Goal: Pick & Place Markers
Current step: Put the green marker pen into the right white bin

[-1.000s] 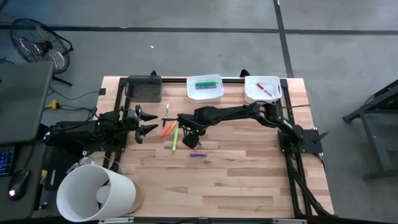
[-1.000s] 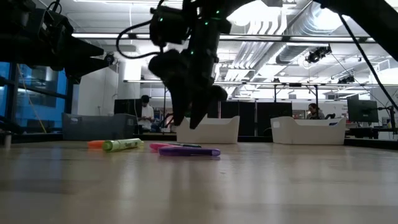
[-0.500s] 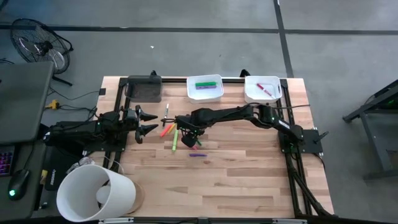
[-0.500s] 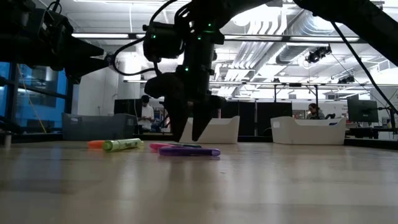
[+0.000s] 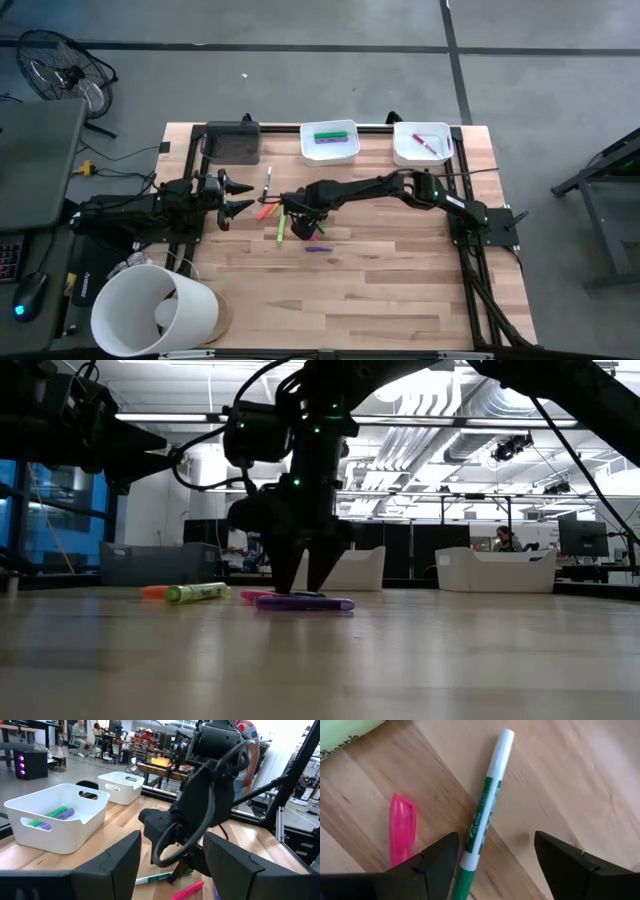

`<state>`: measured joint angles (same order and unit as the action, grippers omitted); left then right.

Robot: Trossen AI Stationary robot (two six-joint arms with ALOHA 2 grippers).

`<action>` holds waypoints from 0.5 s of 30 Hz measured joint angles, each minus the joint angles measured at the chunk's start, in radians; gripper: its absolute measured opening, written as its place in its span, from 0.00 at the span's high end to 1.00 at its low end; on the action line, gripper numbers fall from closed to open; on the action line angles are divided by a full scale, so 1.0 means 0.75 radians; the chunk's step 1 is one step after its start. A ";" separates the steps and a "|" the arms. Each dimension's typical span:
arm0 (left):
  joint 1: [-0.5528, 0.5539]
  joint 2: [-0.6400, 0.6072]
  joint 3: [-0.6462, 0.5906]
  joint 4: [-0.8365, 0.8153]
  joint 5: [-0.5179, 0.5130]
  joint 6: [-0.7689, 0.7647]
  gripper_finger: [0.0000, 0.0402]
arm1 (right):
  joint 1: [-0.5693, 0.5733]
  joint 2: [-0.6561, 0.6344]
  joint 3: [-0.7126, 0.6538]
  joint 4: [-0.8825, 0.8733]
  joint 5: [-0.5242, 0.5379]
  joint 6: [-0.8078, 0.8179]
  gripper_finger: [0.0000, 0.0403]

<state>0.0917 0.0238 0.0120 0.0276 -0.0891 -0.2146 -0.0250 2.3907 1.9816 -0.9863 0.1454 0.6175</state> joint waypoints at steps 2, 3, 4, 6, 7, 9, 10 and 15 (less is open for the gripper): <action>0.000 0.000 0.000 0.000 0.000 0.000 0.47 | 0.000 0.010 0.002 0.003 0.002 0.029 0.37; 0.000 0.000 0.000 0.000 0.001 0.000 0.47 | 0.002 0.014 0.004 0.005 -0.004 0.045 0.37; 0.000 0.000 0.000 0.000 0.001 0.000 0.47 | 0.003 0.015 0.004 0.005 -0.014 0.053 0.37; -0.001 0.000 0.000 0.000 0.001 0.000 0.47 | 0.008 0.023 0.005 0.000 -0.029 0.082 0.37; 0.000 0.000 0.000 0.000 0.000 0.000 0.47 | 0.011 0.024 0.005 -0.009 -0.031 0.102 0.37; 0.000 0.000 0.000 0.000 0.001 0.000 0.47 | 0.020 0.025 0.006 -0.035 -0.030 0.150 0.38; 0.000 0.000 0.000 0.000 0.001 0.000 0.47 | 0.023 0.026 0.006 -0.048 -0.031 0.170 0.38; 0.000 0.000 0.000 0.000 0.000 0.000 0.47 | 0.044 0.028 0.006 -0.088 -0.039 0.204 0.38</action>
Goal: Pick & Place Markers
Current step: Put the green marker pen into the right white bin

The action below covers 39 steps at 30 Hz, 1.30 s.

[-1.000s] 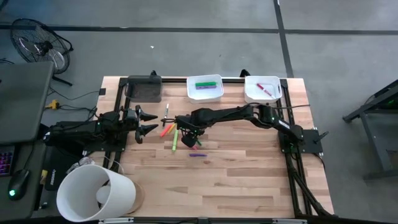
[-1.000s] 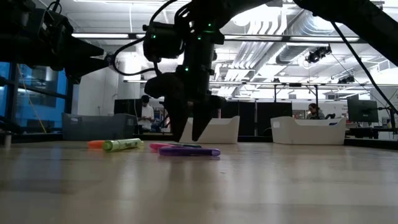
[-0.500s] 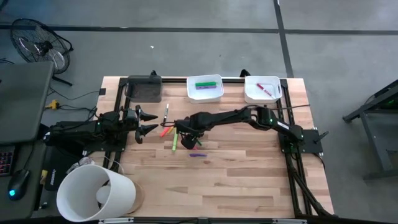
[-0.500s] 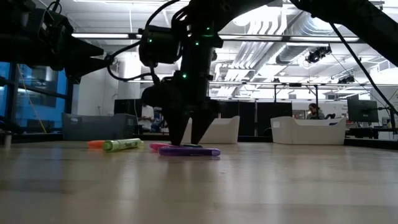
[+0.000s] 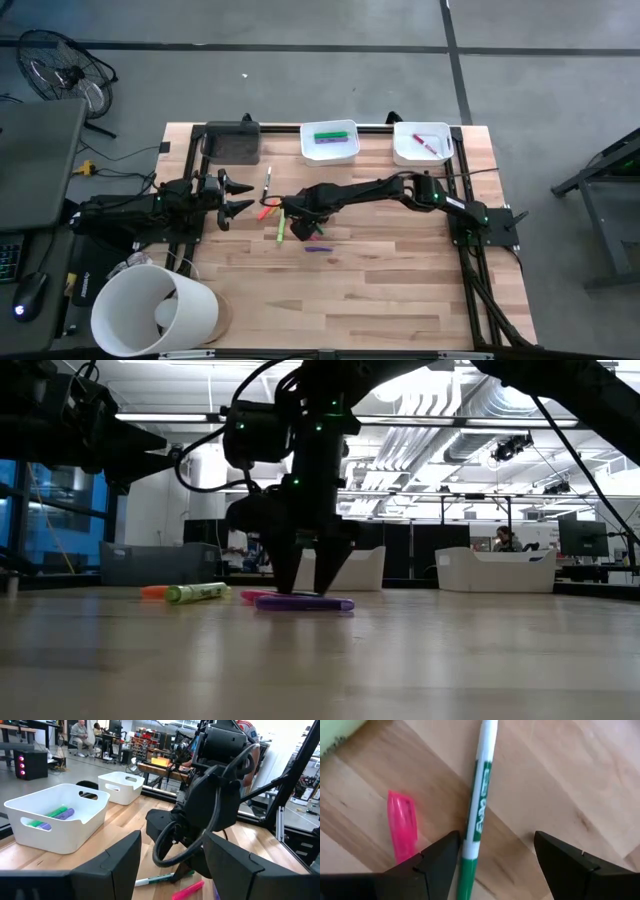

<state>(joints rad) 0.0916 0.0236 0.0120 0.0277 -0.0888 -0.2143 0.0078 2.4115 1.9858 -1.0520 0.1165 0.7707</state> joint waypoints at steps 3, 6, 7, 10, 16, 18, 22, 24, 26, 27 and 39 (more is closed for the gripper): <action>0.000 0.000 0.000 0.000 0.000 0.000 0.47 | 0.002 0.001 -0.001 -0.002 -0.058 0.033 0.38; 0.000 0.000 0.000 0.000 0.000 0.000 0.47 | 0.002 0.001 -0.001 0.005 -0.111 0.045 0.41; 0.000 0.000 0.000 0.000 0.000 0.000 0.47 | 0.002 0.002 -0.002 0.007 -0.129 0.041 0.42; 0.000 0.000 0.000 0.000 0.000 0.000 0.47 | 0.003 0.002 -0.003 0.001 -0.172 0.016 0.46; 0.000 0.000 0.000 0.000 0.000 0.000 0.47 | 0.006 0.002 -0.005 -0.017 -0.203 0.014 0.53; 0.000 0.000 0.000 0.000 0.000 0.000 0.47 | 0.008 0.002 -0.005 -0.019 -0.204 0.014 0.55; 0.000 0.000 0.000 0.000 0.000 0.000 0.47 | 0.015 0.002 -0.005 -0.023 -0.203 0.010 0.61; 0.000 0.000 0.000 0.000 0.000 0.000 0.47 | 0.017 0.002 -0.006 -0.024 -0.204 0.010 0.65; 0.000 0.000 0.000 0.000 0.000 0.000 0.47 | 0.018 0.002 -0.006 -0.027 -0.204 0.005 0.68; 0.000 0.000 0.000 0.000 0.000 0.000 0.47 | 0.018 0.002 -0.006 -0.028 -0.205 -0.004 0.70; 0.000 0.000 0.000 0.000 0.000 0.000 0.47 | 0.019 0.002 -0.006 -0.039 -0.201 -0.065 0.88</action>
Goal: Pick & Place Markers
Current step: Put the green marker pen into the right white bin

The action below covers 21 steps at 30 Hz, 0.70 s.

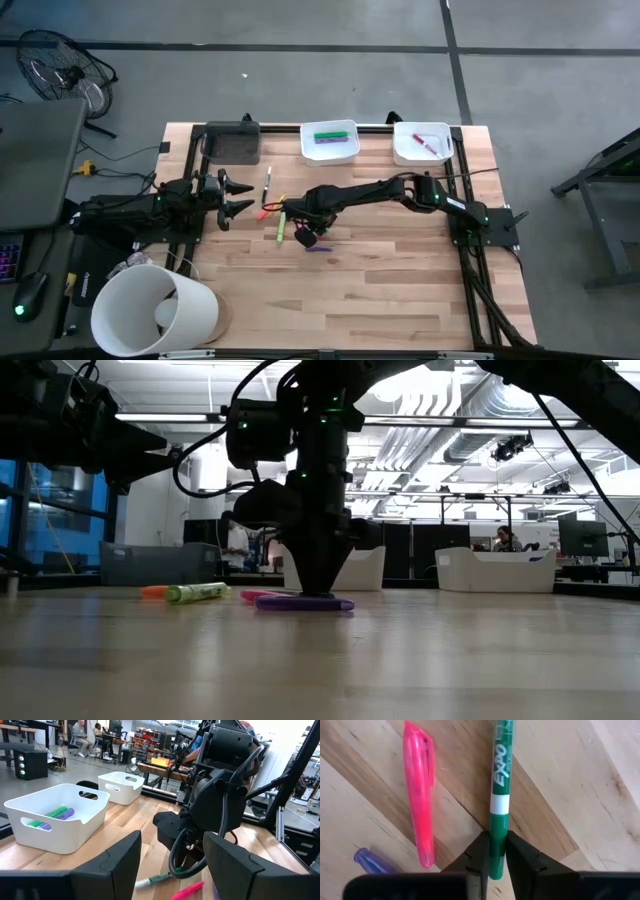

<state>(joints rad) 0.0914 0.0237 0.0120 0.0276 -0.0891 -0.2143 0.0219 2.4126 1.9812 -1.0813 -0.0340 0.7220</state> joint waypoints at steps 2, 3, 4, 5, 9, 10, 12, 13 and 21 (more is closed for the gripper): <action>0.000 0.000 0.000 0.000 0.000 0.000 0.47 | 0.000 0.000 0.000 0.000 0.005 -0.008 0.90; 0.000 0.000 0.000 0.000 0.000 0.000 0.47 | 0.000 0.000 0.000 0.000 0.011 -0.014 0.92; 0.000 0.000 0.000 0.000 0.000 0.000 0.47 | 0.001 0.000 0.000 0.000 0.017 -0.025 0.92; 0.000 0.000 0.000 0.000 0.000 0.000 0.47 | 0.001 0.000 0.000 0.000 0.021 -0.033 0.93; 0.000 0.000 0.000 0.000 0.000 0.000 0.47 | 0.001 0.000 0.000 0.001 0.026 -0.039 0.92; 0.000 0.000 0.000 0.000 0.000 0.000 0.47 | 0.001 0.000 0.000 0.001 0.026 -0.045 0.92; 0.000 0.000 0.000 0.000 0.000 0.000 0.47 | 0.001 -0.003 0.000 0.001 0.024 -0.065 0.91; 0.000 0.000 0.000 0.000 0.000 0.000 0.47 | 0.001 -0.004 0.000 0.001 0.021 -0.068 0.91; 0.000 0.000 0.000 0.000 -0.001 0.000 0.47 | -0.001 -0.045 -0.006 -0.038 0.022 -0.083 0.92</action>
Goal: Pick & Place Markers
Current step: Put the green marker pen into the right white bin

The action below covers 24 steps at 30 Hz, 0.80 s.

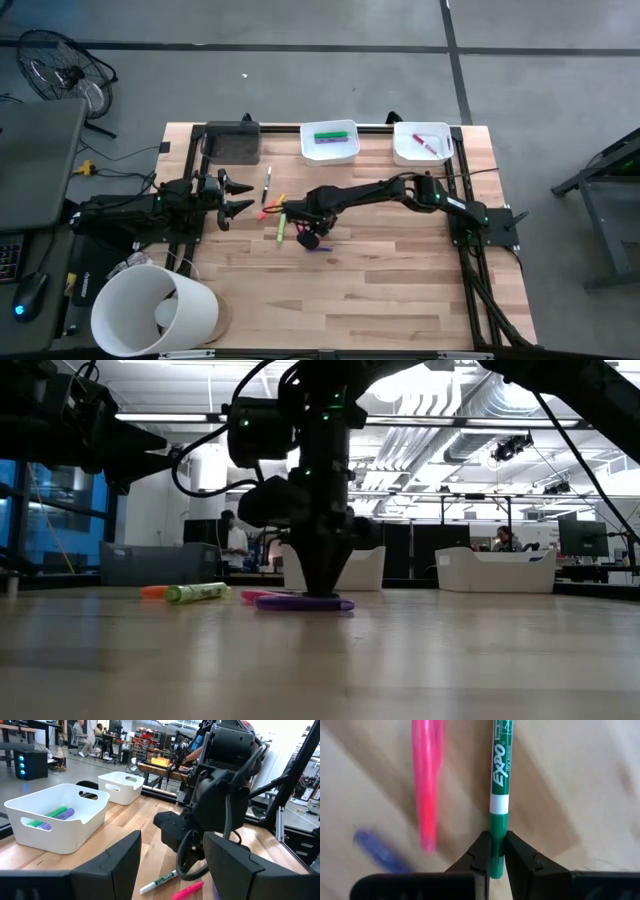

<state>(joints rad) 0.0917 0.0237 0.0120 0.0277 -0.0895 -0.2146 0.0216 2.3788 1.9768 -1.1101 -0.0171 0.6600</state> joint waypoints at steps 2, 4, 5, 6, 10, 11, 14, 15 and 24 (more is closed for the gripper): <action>0.000 0.000 0.000 0.000 0.001 0.000 0.47 | 0.003 -0.015 -0.002 -0.037 -0.009 -0.010 0.92; 0.000 0.000 0.000 -0.001 0.001 0.001 0.47 | 0.004 -0.038 -0.001 -0.060 -0.004 -0.016 0.92; 0.000 0.000 0.000 0.000 0.000 0.000 0.47 | 0.004 -0.050 0.001 -0.067 0.001 -0.018 0.92; 0.000 0.000 0.000 0.000 0.001 0.000 0.47 | 0.002 -0.061 0.001 -0.085 0.005 -0.019 0.93; 0.000 0.000 0.000 0.000 0.001 0.000 0.47 | 0.000 -0.105 0.001 -0.155 0.023 -0.017 0.93; 0.000 0.000 0.000 0.000 0.001 0.000 0.47 | -0.001 -0.122 0.001 -0.176 0.024 -0.015 0.93; 0.000 0.000 0.000 0.000 0.001 0.000 0.47 | 0.000 -0.168 0.002 -0.246 0.045 -0.014 0.92; 0.000 0.000 0.000 0.000 0.001 0.000 0.47 | 0.000 -0.181 0.002 -0.274 0.049 -0.010 0.92; 0.000 0.000 0.000 0.000 0.000 0.001 0.47 | -0.021 -0.331 0.004 -0.486 0.118 -0.008 0.92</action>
<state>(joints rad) 0.0915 0.0238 0.0120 0.0275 -0.0892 -0.2142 0.0059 2.1307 1.9797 -1.4747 0.0714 0.6540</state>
